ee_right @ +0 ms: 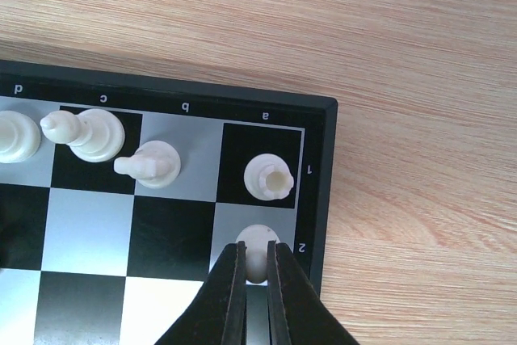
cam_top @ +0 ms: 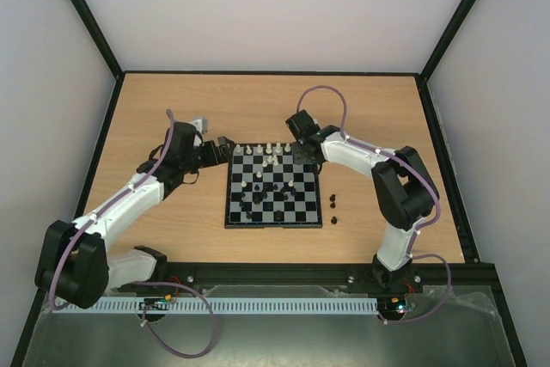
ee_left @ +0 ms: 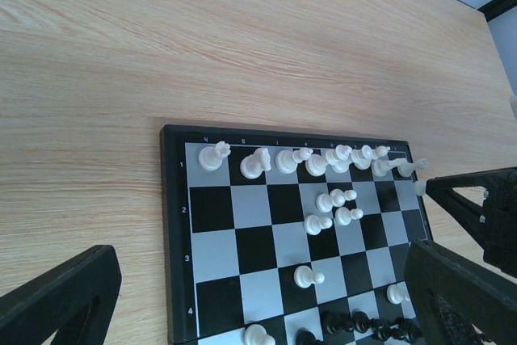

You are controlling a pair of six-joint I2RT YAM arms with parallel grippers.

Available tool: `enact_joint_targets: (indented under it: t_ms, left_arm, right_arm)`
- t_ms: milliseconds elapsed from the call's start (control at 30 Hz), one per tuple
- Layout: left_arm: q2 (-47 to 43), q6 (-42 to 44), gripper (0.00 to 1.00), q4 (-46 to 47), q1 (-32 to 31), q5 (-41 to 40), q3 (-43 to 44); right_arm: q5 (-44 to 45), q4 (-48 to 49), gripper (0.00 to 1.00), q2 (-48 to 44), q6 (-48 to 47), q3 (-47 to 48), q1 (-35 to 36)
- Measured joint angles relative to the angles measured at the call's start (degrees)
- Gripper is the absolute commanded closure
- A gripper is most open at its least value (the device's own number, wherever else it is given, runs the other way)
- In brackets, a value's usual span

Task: Set up the chess pieces on the board
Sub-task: Place the chess piece on the chessboard, then pick up the chess piece from the chessboard.

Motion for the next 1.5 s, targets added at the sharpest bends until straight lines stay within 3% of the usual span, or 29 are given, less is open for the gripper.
enact_joint_targets:
  t_ms: [433, 633, 767, 1133, 1500]
  left_arm:
    - [0.74, 0.00, 0.01, 0.44, 0.00, 0.17, 0.00]
    - [1.11, 0.00, 0.00, 0.59, 0.00, 0.17, 0.00]
    - [1.18, 0.00, 0.00, 0.59, 0.00, 0.17, 0.00]
    - [1.33, -0.04, 0.00, 0.55, 0.00, -0.66, 0.00]
    - [1.99, -0.04, 0.00, 0.42, 0.00, -1.99, 0.33]
  right_arm:
    - [-0.90, 0.00, 0.90, 1.60, 0.17, -0.48, -0.26]
    - [-0.85, 0.07, 0.67, 1.81, 0.22, -0.70, -0.31]
    - [-0.92, 0.04, 0.61, 1.57, 0.37, -0.94, -0.28]
    - [-4.72, -0.48, 0.65, -8.85, -0.07, -3.30, 3.80]
    - [-13.11, -4.24, 0.70, -7.28, -1.60, -4.28, 6.97]
